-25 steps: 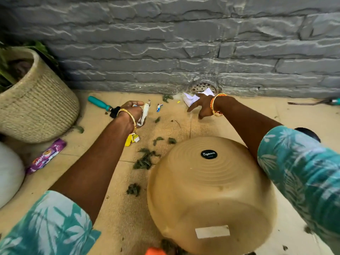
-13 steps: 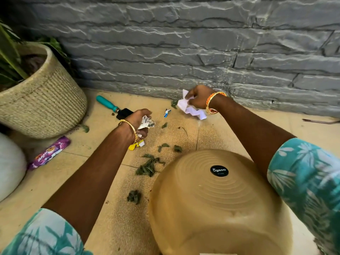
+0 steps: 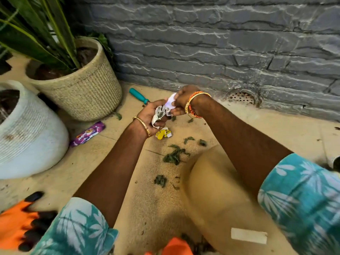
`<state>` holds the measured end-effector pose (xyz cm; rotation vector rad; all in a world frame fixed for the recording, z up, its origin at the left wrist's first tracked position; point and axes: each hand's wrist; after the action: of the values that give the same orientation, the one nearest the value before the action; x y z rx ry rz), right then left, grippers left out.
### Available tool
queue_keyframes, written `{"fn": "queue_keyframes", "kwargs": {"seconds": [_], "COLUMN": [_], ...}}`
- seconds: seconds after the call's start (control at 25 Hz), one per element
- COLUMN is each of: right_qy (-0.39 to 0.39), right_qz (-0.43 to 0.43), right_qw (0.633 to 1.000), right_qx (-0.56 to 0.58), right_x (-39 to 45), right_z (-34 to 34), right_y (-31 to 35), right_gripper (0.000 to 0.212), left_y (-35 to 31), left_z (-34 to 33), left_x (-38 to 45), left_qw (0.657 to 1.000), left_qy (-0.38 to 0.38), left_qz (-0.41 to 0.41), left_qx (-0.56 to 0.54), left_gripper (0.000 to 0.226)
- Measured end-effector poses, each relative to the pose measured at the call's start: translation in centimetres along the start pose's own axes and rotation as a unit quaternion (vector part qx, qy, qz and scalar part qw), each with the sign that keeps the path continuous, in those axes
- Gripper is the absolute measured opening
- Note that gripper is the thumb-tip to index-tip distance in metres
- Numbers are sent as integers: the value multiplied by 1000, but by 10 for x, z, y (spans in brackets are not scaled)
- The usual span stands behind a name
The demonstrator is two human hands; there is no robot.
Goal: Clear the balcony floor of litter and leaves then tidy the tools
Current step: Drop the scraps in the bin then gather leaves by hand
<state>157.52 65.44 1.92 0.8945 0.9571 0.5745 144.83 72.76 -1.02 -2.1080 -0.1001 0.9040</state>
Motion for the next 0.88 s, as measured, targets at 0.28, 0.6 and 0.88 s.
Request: {"fn": "queue_keyframes", "kwargs": {"seconds": [0.28, 0.6, 0.88], "right_qy": [-4, -99, -188], "right_qz": [7, -37, 23], "right_qw": [976, 939, 903], "right_qx": [-220, -328, -385], "right_x": [17, 30, 35], "right_z": [-58, -135, -150], "right_y": [12, -54, -84], "right_gripper": [34, 55, 33], "left_y": [3, 41, 68], "left_z": [69, 134, 172], "left_x": [-23, -52, -73], "left_qw": [987, 966, 968], "left_qy": [-151, -249, -245], "left_qz": [9, 4, -52], "left_qx": [53, 70, -1], "left_gripper": [17, 19, 22]}}
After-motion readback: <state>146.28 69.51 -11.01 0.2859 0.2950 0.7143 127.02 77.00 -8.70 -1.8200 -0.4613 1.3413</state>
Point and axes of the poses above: each hand's wrist, its own x-axis towards the middle knuckle, its own z-axis out of the back of the hand, y = z × x, and after that the axes turned 4 degrees about x, right-handed
